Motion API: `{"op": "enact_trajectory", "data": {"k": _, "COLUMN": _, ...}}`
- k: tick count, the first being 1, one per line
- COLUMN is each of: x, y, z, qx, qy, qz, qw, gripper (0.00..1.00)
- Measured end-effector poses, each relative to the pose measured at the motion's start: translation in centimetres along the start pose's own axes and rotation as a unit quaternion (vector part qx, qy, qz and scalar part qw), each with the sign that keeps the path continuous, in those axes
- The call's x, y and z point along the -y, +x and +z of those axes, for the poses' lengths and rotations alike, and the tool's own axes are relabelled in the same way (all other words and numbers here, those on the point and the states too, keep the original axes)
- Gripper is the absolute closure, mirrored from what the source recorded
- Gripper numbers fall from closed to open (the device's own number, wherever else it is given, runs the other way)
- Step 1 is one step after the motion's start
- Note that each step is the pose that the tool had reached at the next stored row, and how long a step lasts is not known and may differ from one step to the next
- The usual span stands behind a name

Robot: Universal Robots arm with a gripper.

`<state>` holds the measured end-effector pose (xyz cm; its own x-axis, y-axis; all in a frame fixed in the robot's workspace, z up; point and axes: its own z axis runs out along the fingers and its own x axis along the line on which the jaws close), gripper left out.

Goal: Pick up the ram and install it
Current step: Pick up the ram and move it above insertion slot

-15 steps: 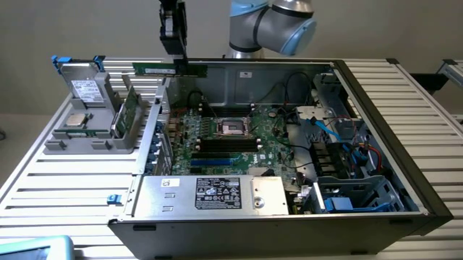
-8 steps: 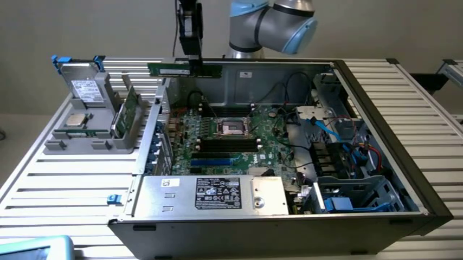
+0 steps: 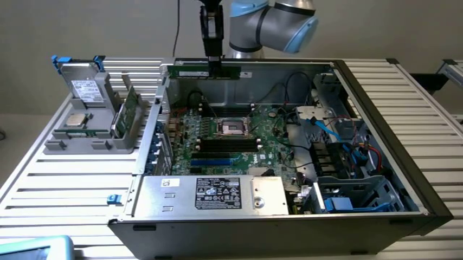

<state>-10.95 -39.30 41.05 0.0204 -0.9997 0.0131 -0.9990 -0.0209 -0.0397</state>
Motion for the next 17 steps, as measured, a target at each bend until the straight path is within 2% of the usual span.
{"op": "enact_trajectory", "data": {"k": 3, "x": 1.01, "y": -0.2, "z": 0.14, "qx": -0.0021, "qy": 0.0072, "qz": 0.000, "qw": 1.0000, "gripper": 0.87}}
{"op": "enact_trajectory", "data": {"k": 5, "x": 1.39, "y": -0.5, "z": 0.26, "qx": -0.0032, "qy": 0.0091, "qz": 0.000, "qw": 1.0000, "gripper": 0.87}}
{"op": "enact_trajectory", "data": {"k": 10, "x": 1.77, "y": -1.5, "z": 0.70, "qx": -0.0081, "qy": 0.0096, "qz": 0.000, "qw": 0.9999, "gripper": 0.87}}
{"op": "enact_trajectory", "data": {"k": 17, "x": 2.70, "y": -1.8, "z": 1.06, "qx": -0.0092, "qy": 0.0096, "qz": 0.000, "qw": 0.9999, "gripper": 0.87}}
